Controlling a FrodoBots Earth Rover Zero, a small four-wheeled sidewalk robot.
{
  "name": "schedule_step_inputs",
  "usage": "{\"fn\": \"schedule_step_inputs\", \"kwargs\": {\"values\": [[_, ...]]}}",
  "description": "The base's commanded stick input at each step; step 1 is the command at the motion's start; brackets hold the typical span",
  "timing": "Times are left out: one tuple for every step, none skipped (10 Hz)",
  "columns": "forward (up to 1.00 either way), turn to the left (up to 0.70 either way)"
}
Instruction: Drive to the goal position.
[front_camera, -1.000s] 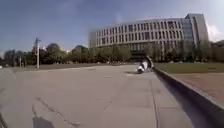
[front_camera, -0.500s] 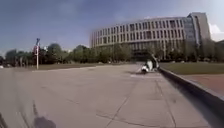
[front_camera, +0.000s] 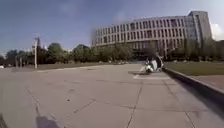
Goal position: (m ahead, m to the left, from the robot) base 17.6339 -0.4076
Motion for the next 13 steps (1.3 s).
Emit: {"fn": "schedule_step_inputs", "kwargs": {"values": [[1.0,0.04],[1.0,0.04],[1.0,0.04],[1.0,0.04],[1.0,0.04],[1.0,0.04],[1.0,0.04],[1.0,0.04],[1.0,0.04],[1.0,0.04],[1.0,0.04],[1.0,0.04],[1.0,0.04]]}}
